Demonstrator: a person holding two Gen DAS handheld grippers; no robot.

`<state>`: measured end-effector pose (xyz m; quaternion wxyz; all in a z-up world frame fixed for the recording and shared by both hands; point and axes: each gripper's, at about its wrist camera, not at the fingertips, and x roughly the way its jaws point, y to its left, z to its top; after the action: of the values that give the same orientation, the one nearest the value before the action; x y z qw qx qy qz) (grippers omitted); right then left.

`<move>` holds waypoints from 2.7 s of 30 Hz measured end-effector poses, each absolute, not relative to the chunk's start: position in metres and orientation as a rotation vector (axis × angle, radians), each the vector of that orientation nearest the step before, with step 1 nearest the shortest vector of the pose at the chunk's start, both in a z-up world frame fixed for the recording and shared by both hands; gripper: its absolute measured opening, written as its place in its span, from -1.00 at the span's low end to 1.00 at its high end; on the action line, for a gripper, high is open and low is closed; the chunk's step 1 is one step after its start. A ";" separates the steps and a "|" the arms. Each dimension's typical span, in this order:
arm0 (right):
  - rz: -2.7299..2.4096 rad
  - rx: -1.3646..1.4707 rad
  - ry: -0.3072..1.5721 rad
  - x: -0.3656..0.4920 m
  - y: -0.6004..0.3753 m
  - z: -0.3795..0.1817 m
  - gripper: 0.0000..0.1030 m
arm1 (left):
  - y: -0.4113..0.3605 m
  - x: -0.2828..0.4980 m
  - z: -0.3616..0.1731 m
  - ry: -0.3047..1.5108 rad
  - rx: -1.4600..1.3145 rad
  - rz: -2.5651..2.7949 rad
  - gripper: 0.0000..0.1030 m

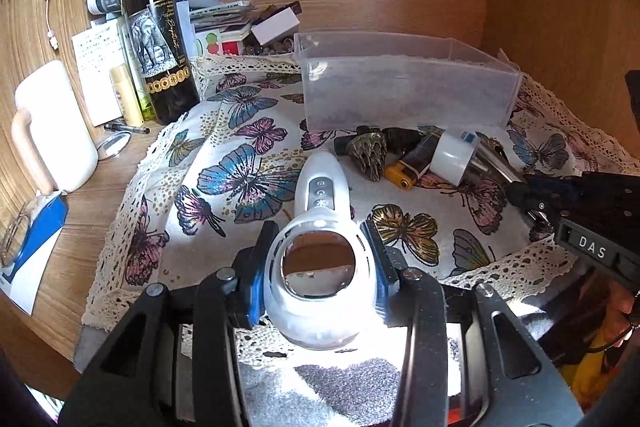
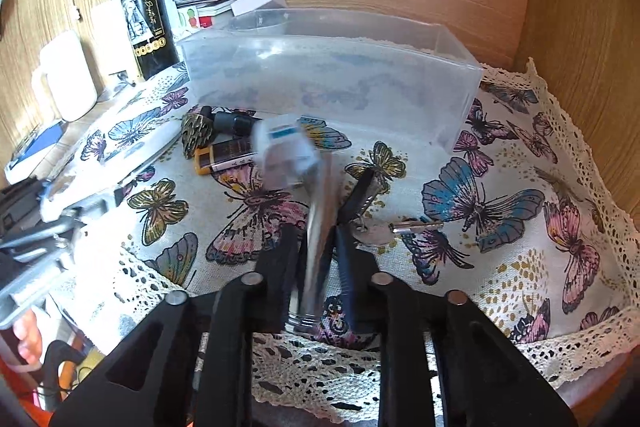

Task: Organize rigid objects
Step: 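Grasp the white handheld device with the left tool while the right tool grasps the silver metal pen, then carry both items over the clear plastic box and open both tools to drop them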

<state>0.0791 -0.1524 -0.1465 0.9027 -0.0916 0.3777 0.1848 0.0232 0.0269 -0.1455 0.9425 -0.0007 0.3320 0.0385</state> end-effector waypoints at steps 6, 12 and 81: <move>0.383 -0.157 0.743 0.078 -0.157 -0.134 -0.72 | 0.030 0.029 -0.116 0.614 0.040 0.061 -0.20; 0.375 -0.121 0.670 0.079 -0.164 -0.108 -0.72 | 0.032 0.044 -0.082 0.531 0.050 0.037 -0.20; 0.403 -0.232 0.694 0.228 -0.130 -0.087 -0.53 | 0.012 0.217 -0.089 0.652 0.029 -0.134 -0.19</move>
<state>0.2279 -0.1304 -0.0865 0.9141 -0.1125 0.3369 0.1956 0.2165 0.0124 -0.0887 0.9450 0.0144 0.3200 -0.0659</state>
